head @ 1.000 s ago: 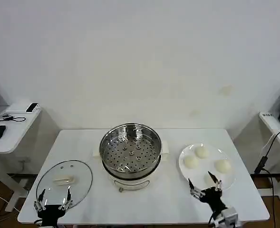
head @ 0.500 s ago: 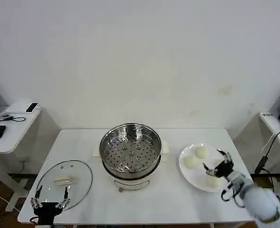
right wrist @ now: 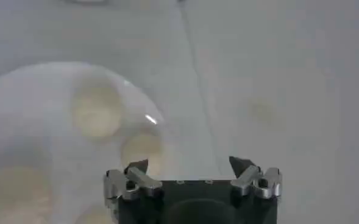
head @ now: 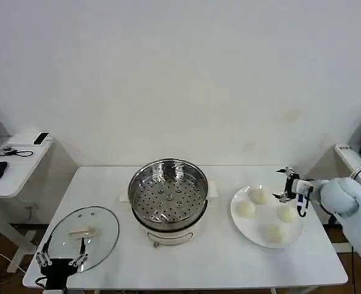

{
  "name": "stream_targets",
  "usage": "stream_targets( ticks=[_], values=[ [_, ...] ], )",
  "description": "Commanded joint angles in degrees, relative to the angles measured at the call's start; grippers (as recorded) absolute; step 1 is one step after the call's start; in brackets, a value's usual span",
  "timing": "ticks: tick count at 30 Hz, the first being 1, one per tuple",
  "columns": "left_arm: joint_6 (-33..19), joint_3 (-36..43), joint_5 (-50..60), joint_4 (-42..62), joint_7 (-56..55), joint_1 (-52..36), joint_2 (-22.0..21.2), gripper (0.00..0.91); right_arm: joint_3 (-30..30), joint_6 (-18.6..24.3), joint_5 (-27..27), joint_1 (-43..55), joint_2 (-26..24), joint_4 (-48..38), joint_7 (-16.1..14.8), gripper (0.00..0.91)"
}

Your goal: Take steamed baozi put them in steamer then cover it.

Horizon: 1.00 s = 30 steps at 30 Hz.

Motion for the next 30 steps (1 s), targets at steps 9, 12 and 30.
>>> stream_targets(
  ticks=[9, 12, 30],
  values=[
    [0.2, -0.7, 0.1, 0.4, 0.6, -1.3, 0.4, 0.907, -32.5, 2.9, -2.9, 26.9, 8.9, -23.3, -11.5, 0.907],
    [0.2, -0.9, 0.1, 0.4, 0.7, -1.2, 0.4, 0.907, -32.0, 2.1, -1.9, 26.1, 9.9, -24.3, -9.9, 0.907],
    [-0.4, -1.0, 1.2, 0.9, 1.0, -0.6, -0.3, 0.907, -29.0, 3.0, -4.4, 24.2, 16.3, -32.0, -6.0, 0.907]
  ],
)
